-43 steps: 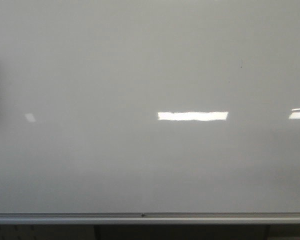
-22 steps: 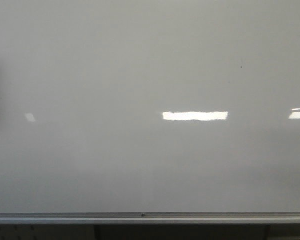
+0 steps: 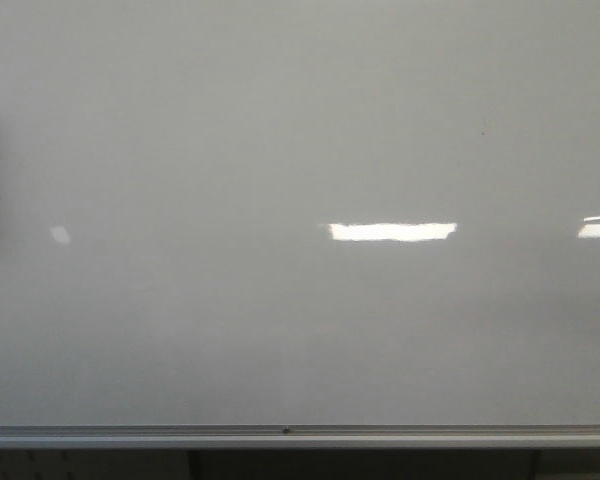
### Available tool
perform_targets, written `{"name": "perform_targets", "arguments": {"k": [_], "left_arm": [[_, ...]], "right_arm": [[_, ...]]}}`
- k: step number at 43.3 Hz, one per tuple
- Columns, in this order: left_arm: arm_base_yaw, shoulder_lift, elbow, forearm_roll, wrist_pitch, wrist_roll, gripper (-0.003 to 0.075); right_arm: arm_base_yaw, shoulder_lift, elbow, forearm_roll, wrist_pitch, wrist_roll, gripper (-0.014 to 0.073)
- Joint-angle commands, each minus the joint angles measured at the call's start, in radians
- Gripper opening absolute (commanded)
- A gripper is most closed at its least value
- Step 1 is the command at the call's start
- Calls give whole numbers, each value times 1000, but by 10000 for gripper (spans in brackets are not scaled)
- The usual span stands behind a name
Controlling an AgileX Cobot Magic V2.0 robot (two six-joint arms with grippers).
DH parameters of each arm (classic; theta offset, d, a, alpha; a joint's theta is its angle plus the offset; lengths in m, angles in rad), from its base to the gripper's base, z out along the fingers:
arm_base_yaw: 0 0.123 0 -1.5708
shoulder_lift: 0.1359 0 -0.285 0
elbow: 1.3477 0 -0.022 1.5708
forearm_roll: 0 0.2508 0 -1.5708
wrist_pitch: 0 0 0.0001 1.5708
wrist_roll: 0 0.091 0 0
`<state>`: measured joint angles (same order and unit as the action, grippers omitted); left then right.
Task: Write number 1 on whiteboard
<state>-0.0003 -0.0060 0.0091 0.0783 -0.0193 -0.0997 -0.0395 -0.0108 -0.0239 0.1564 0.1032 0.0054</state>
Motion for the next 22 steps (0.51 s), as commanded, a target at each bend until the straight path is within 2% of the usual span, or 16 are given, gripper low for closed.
{"name": "perform_targets", "arguments": {"k": [1, 6, 14, 17, 22], "left_arm": [[1, -15, -27, 4, -182, -7, -20], [1, 12, -149, 8, -90, -7, -20], [1, 203, -373, 11, 175, -5, -20], [1, 295, -421, 14, 219, -5, -20], [1, 387, -462, 18, 215, -5, -20]], "right_arm": [[-8, -16, -114, -7, -55, -5, -62], [-8, 12, -237, -7, 29, -5, -62], [-8, 208, -443, -7, 166, -5, -62], [-8, 290, -490, -6, 172, -5, -62], [-8, 395, -538, 5, 171, -5, -62]]}}
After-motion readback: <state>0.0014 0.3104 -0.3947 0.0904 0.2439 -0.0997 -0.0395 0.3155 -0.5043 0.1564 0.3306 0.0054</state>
